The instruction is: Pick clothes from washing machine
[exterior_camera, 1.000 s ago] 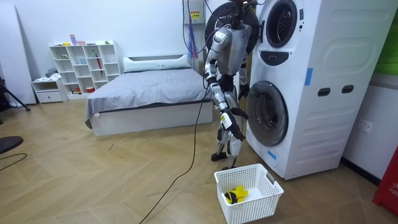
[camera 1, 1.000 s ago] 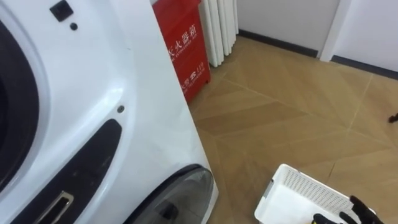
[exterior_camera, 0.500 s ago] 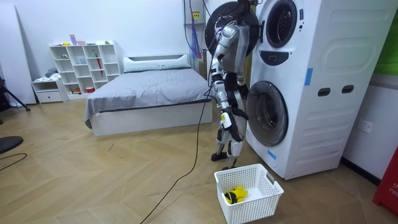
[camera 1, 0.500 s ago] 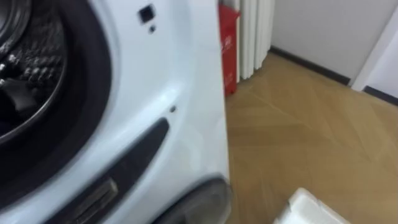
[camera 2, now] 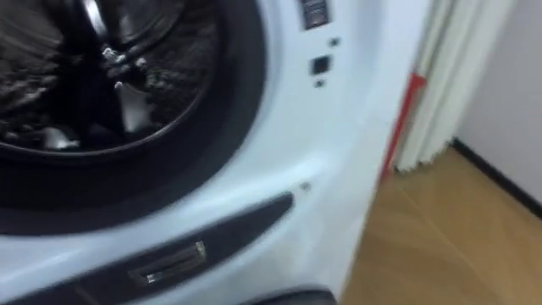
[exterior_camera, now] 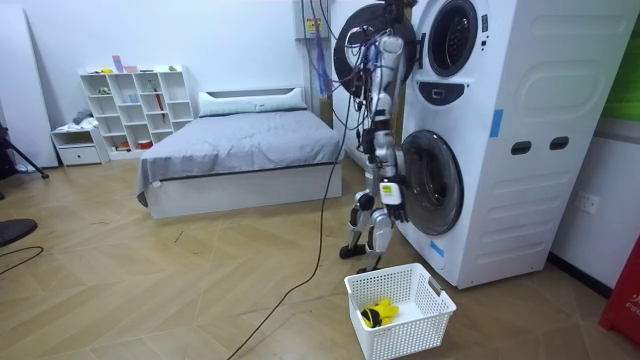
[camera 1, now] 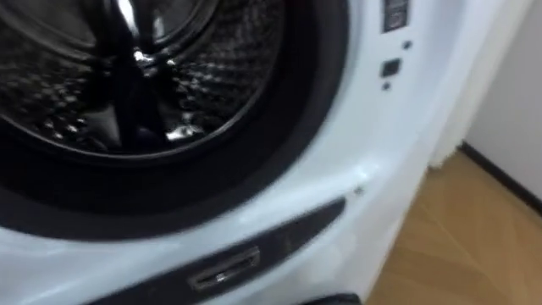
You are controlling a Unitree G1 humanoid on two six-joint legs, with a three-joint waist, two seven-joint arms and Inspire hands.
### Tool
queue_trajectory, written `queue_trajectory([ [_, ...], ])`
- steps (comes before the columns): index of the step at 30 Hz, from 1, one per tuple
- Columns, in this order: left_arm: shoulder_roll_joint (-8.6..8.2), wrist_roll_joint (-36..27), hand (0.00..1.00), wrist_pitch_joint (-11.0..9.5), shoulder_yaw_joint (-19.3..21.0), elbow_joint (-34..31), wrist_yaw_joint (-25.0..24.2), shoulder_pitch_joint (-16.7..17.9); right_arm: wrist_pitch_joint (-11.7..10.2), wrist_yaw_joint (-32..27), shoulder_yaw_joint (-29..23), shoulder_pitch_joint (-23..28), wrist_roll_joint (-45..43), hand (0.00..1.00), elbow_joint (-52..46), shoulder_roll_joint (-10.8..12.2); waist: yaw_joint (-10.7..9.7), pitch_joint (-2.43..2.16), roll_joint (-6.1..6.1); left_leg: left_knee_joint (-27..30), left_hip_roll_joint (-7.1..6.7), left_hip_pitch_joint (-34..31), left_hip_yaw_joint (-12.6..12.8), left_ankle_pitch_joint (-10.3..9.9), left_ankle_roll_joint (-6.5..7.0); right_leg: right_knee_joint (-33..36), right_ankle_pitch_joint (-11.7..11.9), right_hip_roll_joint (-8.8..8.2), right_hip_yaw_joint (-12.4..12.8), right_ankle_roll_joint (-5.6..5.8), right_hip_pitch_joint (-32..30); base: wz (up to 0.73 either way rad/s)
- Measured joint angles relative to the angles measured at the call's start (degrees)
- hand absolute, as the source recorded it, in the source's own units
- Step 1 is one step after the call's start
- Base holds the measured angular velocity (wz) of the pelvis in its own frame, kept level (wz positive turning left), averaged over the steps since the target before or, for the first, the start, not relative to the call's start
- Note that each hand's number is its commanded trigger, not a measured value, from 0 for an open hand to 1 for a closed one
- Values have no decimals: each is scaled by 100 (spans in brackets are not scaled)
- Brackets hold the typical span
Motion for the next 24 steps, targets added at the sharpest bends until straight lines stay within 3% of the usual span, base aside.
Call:
queue_trajectory([
  [3,-11,-13,0,-1,101,3,38,20,7,44,454,-135,-277,0,11,-8,245,-9,-100,-11,11,34,-239,20,-31,-78,-13,-3,-182,-40,161,34],
  [6,-20,-9,0,-2,247,33,53,9,44,75,844,-197,-384,0,24,-7,535,20,-269,-23,27,111,-389,33,-53,-220,-4,6,-294,-76,353,22],
  [10,-34,-10,0,-18,430,29,54,90,54,108,1007,-262,-715,0,63,25,690,14,-405,-25,32,124,-534,33,-53,-323,-1,5,-420,-87,464,17],
  [13,-37,-2,0,-19,531,38,52,116,51,62,1100,-263,-784,0,59,26,705,41,-423,-25,30,143,-609,32,-53,-338,-1,2,-466,-87,514,9],
  [24,-82,7,0,-59,580,32,49,131,32,-67,1140,-290,-785,0,49,38,693,53,-398,-21,29,215,-632,29,-58,-335,-5,-1,-489,-94,605,1],
])
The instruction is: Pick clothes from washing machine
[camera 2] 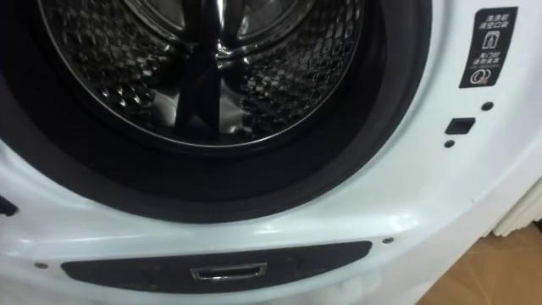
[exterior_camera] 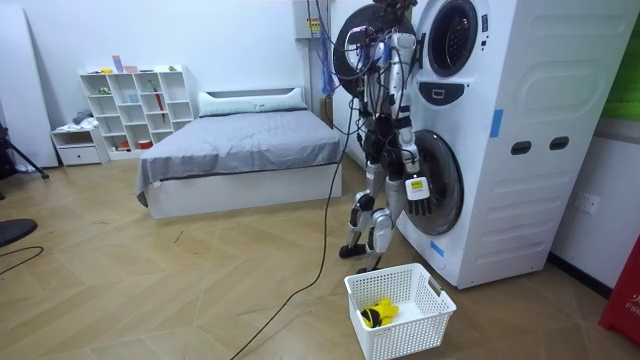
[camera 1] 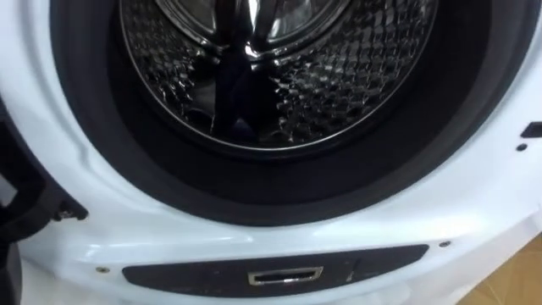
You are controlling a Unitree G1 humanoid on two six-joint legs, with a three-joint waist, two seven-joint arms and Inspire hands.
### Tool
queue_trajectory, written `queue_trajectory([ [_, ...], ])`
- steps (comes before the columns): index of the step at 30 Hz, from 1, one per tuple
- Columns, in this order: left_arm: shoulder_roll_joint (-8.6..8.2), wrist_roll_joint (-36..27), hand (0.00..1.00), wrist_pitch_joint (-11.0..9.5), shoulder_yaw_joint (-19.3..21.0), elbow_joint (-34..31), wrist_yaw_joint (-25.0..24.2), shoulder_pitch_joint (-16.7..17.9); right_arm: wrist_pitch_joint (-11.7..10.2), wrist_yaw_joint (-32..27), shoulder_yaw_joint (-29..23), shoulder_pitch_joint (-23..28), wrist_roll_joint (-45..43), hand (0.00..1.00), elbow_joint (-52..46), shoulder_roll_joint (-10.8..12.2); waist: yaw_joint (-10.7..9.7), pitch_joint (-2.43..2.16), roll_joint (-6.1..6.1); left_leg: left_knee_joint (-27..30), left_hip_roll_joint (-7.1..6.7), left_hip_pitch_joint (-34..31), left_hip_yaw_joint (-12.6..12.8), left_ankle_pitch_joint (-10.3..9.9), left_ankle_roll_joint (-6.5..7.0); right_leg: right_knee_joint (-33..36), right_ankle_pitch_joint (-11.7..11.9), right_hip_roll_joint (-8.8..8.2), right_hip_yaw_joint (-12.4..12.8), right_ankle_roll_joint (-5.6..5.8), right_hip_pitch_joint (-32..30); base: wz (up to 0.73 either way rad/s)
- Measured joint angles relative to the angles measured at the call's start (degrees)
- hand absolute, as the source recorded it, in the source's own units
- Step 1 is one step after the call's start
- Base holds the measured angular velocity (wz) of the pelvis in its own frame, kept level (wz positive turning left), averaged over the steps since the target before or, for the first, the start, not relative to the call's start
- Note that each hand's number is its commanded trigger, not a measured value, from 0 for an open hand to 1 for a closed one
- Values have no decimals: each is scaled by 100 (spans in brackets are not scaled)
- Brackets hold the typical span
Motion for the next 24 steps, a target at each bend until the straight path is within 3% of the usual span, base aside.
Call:
queue_trajectory([
  [6,12,8,0,1,108,38,1,28,10,53,-29,3,-25,0,4,1,-5,-8,14,90,9,-15,-9,-2,-4,27,-1,2,-7,-3,14,0],
  [11,46,265,0,3,222,115,-27,57,7,63,-46,-17,-248,0,-49,1,22,-11,4,502,94,-206,-9,-98,-149,130,-47,35,-29,-75,-50,-1],
  [13,69,266,0,4,231,133,-87,1,16,74,-56,-61,-407,0,-48,-3,-4,-4,15,1139,230,-520,-41,-197,-272,274,-67,103,-111,-139,-113,0],
  [17,59,262,0,11,229,129,-183,-165,-10,103,-113,-146,-749,0,-58,-55,-42,-6,91,2266,432,-1114,-331,-211,-296,206,-15,170,-416,-330,-120,-2],
  [19,5,264,0,12,229,143,-281,-293,-64,96,-157,-118,-830,0,-58,-177,-30,-10,225,3501,665,-1387,-375,-166,-299,367,-90,315,-455,-475,-184,-16],
  [20,-15,259,0,13,225,158,-302,-301,-74,84,-159,-130,-829,0,-70,-210,-66,-39,300,3775,692,-1341,-421,-111,-289,421,-106,365,-460,-498,-183,-4],
  [21,-32,246,0,11,218,146,-366,-361,-113,39,-157,-110,-811,0,-94,-241,-180,-35,410,4095,686,-1166,-540,-42,-330,515,-131,430,-515,-536,-191,23],
  [23,-25,256,0,13,214,41,-397,-549,-138,-8,-218,-154,-792,0,-142,-224,-335,-25,431,4016,623,-802,-611,-36,-400,763,-146,462,-572,-559,-372,22],
  [24,-24,257,0,-5,153,-77,-410,-671,-139,-16,-225,-203,-839,0,-146,-224,-357,-2,409,3676,629,-556,-612,-66,-447,927,-142,460,-606,-567,-535,13],
])
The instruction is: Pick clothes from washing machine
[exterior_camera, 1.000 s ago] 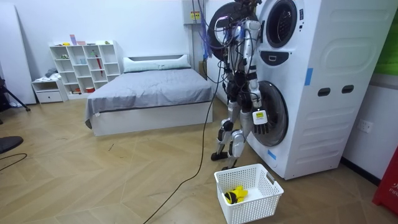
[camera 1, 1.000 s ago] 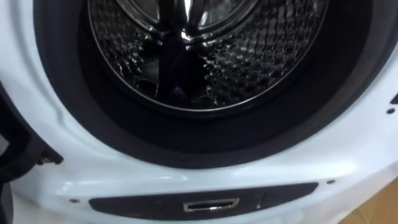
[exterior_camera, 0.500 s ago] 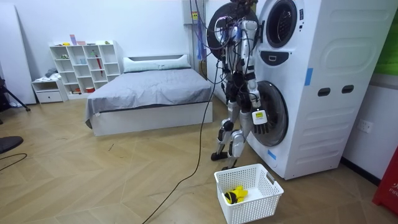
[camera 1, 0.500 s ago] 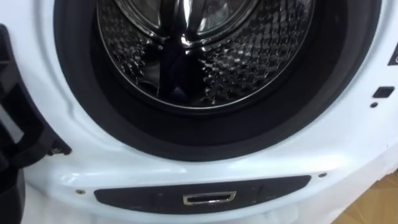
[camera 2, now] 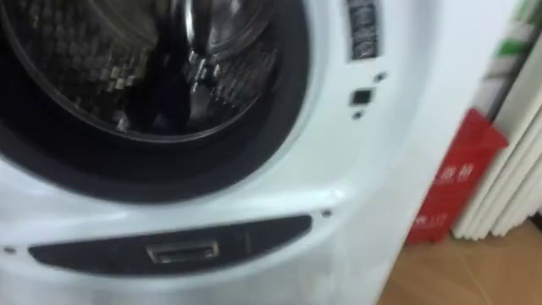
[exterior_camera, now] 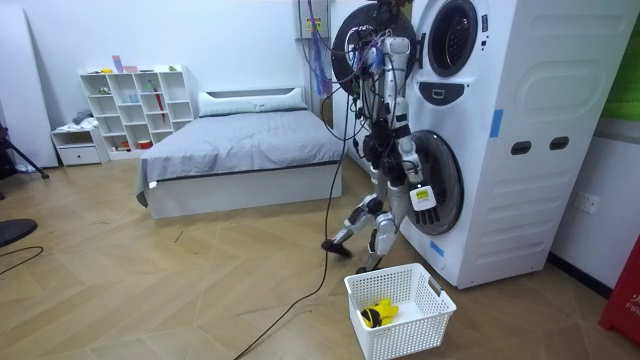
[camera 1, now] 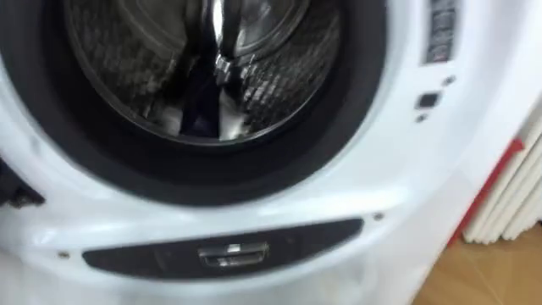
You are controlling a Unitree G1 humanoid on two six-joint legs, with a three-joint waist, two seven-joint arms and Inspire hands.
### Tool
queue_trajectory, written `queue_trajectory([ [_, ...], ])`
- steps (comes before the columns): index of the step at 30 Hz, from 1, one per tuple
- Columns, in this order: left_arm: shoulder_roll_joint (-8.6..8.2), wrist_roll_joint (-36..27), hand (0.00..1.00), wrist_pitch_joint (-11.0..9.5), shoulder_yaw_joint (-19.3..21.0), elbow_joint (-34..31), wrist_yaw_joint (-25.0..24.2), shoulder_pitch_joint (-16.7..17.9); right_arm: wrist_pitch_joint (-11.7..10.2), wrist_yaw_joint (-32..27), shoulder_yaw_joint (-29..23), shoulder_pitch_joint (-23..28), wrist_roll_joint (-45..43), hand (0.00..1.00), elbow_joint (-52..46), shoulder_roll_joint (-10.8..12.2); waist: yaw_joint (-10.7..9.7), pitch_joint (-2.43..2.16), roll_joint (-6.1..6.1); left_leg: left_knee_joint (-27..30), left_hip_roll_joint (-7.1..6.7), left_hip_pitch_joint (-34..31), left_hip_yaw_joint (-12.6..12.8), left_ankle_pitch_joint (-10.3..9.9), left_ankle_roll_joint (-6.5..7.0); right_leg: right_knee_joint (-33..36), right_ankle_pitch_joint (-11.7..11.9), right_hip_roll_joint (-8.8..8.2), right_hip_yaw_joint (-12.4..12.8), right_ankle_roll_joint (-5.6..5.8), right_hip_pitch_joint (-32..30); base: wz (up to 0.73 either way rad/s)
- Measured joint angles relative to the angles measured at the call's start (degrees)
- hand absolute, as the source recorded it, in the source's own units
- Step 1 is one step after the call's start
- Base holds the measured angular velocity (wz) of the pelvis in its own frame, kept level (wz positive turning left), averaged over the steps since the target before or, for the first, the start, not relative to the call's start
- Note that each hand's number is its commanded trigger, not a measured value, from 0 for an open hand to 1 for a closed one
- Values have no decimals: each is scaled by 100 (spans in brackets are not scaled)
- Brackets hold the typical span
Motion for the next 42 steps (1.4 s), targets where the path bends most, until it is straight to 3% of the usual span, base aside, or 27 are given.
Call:
queue_trajectory([
  [2,-19,6,0,-50,-163,24,-64,-287,1,-41,-2,-59,-23,0,-41,-17,-5,3,19,-705,36,368,-60,-142,-216,140,8,-2,-152,-7,-280,26],
  [3,-23,14,0,-49,-248,97,-93,-473,1,-70,-49,-113,-8,0,-41,-13,-79,43,71,-1223,30,563,-210,-429,-293,225,47,-9,-275,1,-416,32],
  [4,-8,20,0,-99,-348,99,-114,-562,-2,-72,-60,-141,-4,0,-24,-10,-87,88,37,-1672,25,677,-261,-655,-202,307,89,-41,-330,14,-630,26],
  [5,-2,39,0,-113,-412,104,-114,-590,0,-71,-60,-158,-3,0,-18,-12,-82,95,40,-1849,23,689,-271,-755,-174,327,134,-47,-360,25,-736,11],
  [7,-25,264,0,-152,-491,129,-138,-619,-34,-94,-198,-167,-9,0,-74,37,-28,85,41,-2549,-17,688,-274,-985,-27,260,472,-68,-389,93,-1076,-2],
  [8,-24,296,0,-157,-491,154,-145,-627,-37,-95,-277,-162,-9,0,-71,65,-31,77,25,-2703,-93,685,-273,-1002,13,229,572,-84,-378,115,-1143,-12],
  [9,-21,365,0,-155,-493,214,-151,-593,-33,-93,-352,-134,4,0,-45,104,-35,49,-50,-2888,-226,615,-266,-942,261,137,808,-147,-311,179,-1219,-16],
  [10,-17,360,0,-155,-509,327,-169,-538,-33,-77,-380,-76,28,0,-33,117,-22,11,-106,-2897,-335,505,-205,-837,417,-105,1089,-237,-252,241,-1207,-16],
  [11,-11,351,0,-157,-523,383,-191,-500,-33,-77,-380,-76,59,0,-34,113,0,0,-138,-2899,-395,479,-171,-795,473,-261,1231,-281,-225,275,-1153,-21],
  [12,-7,355,0,-159,-550,489,-209,-403,-34,-84,-378,-21,95,0,-22,112,1,-26,-154,-2910,-509,437,-69,-686,568,-622,1565,-336,-92,363,-1044,-23],
  [13,0,352,0,-156,-569,516,-201,-320,-34,-85,-353,25,240,0,11,115,-2,-35,-158,-2902,-562,378,56,-614,644,-825,1785,-403,-41,614,-969,-14],
  [14,-1,354,0,-156,-585,525,-195,-293,-30,-86,-338,42,371,0,57,118,-10,-36,-141,-2853,-559,327,83,-577,671,-721,1747,-484,-44,746,-963,17],
  [15,-9,345,0,-159,-621,527,-192,-282,-22,-97,-348,144,645,0,65,116,-78,-48,-130,-2873,-554,276,111,-465,686,-190,1370,-653,-111,863,-923,50],
  [16,-8,362,0,-184,-646,521,-193,-290,-23,-115,-353,198,735,0,65,115,-142,-55,-127,-2940,-522,261,236,-350,682,331,933,-872,-118,880,-765,53],
  [17,-12,363,0,-200,-646,504,-193,-296,-31,-129,-367,226,730,0,66,111,-142,-54,-127,-2971,-481,260,340,-301,671,563,725,-972,-113,925,-640,45],
  [18,-7,355,0,-250,-652,495,-197,-295,-35,-142,-377,266,725,0,87,98,-144,-40,-179,-3036,-462,259,437,-210,636,843,415,-1156,-87,1047,-343,26],
  [19,24,350,0,-255,-653,495,-199,-292,-34,-144,-369,272,694,0,146,102,-126,-53,-228,-3084,-502,262,494,-131,596,877,197,-1280,-69,1168,26,14],
  [20,42,352,0,-255,-648,494,-202,-288,-33,-143,-340,272,683,0,159,106,-107,-45,-264,-3080,-520,257,503,-121,572,819,119,-1309,-9,1196,179,-9],
  [21,84,359,0,-254,-628,498,-207,-271,-33,-131,-231,266,685,0,168,124,-37,-23,-395,-3086,-577,240,581,-70,489,479,-3,-1323,65,1230,356,-40],
  [23,68,348,0,-261,-538,519,-217,-259,-37,-77,-180,219,679,0,218,140,105,-60,-442,-3079,-584,209,709,-23,401,-131,-19,-1241,43,1186,495,-55],
  [24,46,321,0,-265,-523,546,-219,-254,-45,-56,-108,206,650,0,237,132,153,-44,-429,-3100,-538,208,791,15,345,-431,90,-1130,93,1063,570,-43],
  [25,39,230,0,-297,-474,550,-219,-245,-42,-57,-99,209,645,0,265,127,170,-48,-406,-3174,-501,258,833,86,339,-528,121,-1063,187,1028,553,-39],
  [30,41,-201,0,-415,-320,552,-228,-190,-40,-30,-36,152,633,0,286,117,208,-75,-408,-3263,-385,258,942,177,250,-550,178,-947,211,907,418,-16],
  [34,-2,-775,0,-464,-117,551,-261,-38,-89,-5,-60,99,468,0,283,80,256,-101,-389,-3364,-389,305,919,192,228,-627,183,-924,198,894,464,-1],
  [36,22,-918,0,-529,147,551,-251,59,-136,16,-65,102,467,0,284,80,301,-90,-412,-3445,-395,394,908,195,223,-680,180,-919,188,897,547,0],
  [38,71,-1206,0,-558,339,533,-220,94,-193,28,-115,76,447,0,283,82,322,-38,-419,-3463,-405,453,883,194,221,-754,176,-921,177,905,637,7],
  [42,232,-1839,0,-660,766,-480,-145,100,-357,76,-499,76,277,0,178,67,350,-21,-410,-3463,-452,315,625,192,220,-823,159,-956,-22,932,641,27],
])
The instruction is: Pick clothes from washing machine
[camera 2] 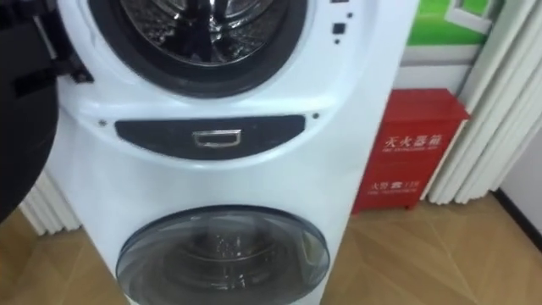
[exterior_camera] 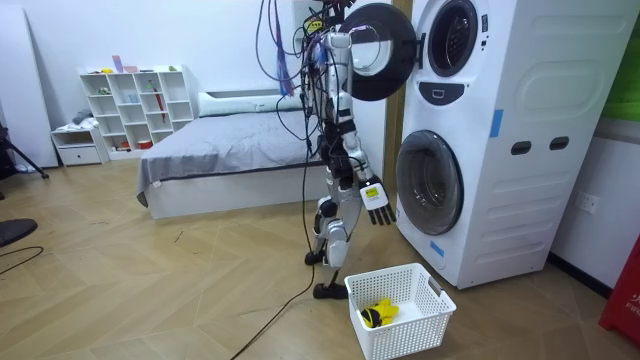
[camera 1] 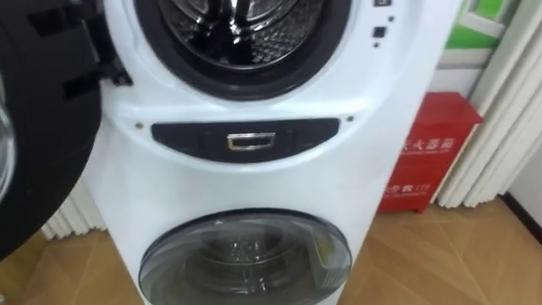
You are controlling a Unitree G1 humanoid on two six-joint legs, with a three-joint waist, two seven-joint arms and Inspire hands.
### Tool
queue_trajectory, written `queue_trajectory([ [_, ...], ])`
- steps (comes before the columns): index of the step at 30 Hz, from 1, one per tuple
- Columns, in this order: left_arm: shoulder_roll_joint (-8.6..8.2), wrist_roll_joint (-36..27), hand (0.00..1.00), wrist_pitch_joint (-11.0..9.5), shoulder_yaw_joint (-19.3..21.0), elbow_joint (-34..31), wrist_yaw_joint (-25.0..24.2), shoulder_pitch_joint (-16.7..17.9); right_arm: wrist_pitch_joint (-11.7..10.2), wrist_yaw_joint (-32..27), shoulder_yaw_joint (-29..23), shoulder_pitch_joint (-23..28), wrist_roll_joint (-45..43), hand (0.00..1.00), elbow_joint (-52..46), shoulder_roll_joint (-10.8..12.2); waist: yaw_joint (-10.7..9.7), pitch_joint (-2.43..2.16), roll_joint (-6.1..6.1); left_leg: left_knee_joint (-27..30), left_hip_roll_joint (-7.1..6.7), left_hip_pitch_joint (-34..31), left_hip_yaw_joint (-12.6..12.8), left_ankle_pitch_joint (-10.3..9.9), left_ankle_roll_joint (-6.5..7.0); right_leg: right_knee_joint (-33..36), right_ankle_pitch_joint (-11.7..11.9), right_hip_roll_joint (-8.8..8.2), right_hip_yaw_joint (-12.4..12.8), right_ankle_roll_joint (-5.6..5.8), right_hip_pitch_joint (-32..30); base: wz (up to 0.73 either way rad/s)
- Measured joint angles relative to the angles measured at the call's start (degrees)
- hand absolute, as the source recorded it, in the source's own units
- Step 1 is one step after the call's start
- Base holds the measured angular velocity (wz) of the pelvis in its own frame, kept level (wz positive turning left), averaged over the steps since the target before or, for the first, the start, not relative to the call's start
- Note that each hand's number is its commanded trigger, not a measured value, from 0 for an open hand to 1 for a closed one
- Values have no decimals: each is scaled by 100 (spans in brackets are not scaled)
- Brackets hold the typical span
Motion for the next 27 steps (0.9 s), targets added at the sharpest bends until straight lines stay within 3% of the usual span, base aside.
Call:
queue_trajectory([
  [3,98,-338,0,-49,459,-1039,130,-15,-103,-4,-364,15,-128,0,-73,-13,35,5,121,-32,-4,21,-22,0,0,-2,-2,2,-17,2,45,5],
  [4,211,-444,0,-191,543,-1221,210,-85,-125,-28,-444,17,-222,0,-107,-22,85,-10,169,-41,-5,54,-22,1,0,-4,-2,2,-21,2,95,0],
  [7,437,-814,0,-287,855,-1834,456,-144,-188,-64,-625,172,-202,0,-180,-51,179,-21,331,-82,-11,130,-21,1,0,-1,-2,-1,-34,3,114,-11],
  [10,707,-1092,0,-409,1219,-2208,734,-161,-182,-81,-691,373,-208,0,-284,-100,185,-41,452,-108,-23,111,-63,1,0,-3,-10,-11,-91,15,108,6],
  [14,1023,-1444,0,-407,1798,-2388,1001,-205,-172,-53,-970,642,-212,0,-500,-117,288,-63,519,-102,-22,115,-68,1,0,0,-16,-9,-93,14,105,0],
  [16,1307,-1648,0,-305,1886,-2385,1091,-204,-137,-83,-1190,722,-209,0,-504,-120,330,-50,554,-101,-26,135,-83,1,0,-9,-16,-13,-103,14,115,2],
  [19,1488,-2217,0,-118,1889,-2387,1120,-207,0,-107,-1281,889,-206,0,-742,-121,407,-62,554,-88,-34,90,-118,0,0,-64,-16,-8,-101,14,122,2],
  [22,1669,-2296,0,30,1890,-2385,1215,-207,85,-159,-1424,1052,-224,0,-886,-125,472,-80,597,-77,-32,23,-156,0,0,-87,-14,3,-118,11,107,3],
  [27,1773,-2298,0,127,1922,-2342,1307,-206,205,-267,-1533,1210,-265,0,-904,-131,592,-79,689,-88,-37,32,-227,1,0,-85,-13,2,-177,10,128,5],
])
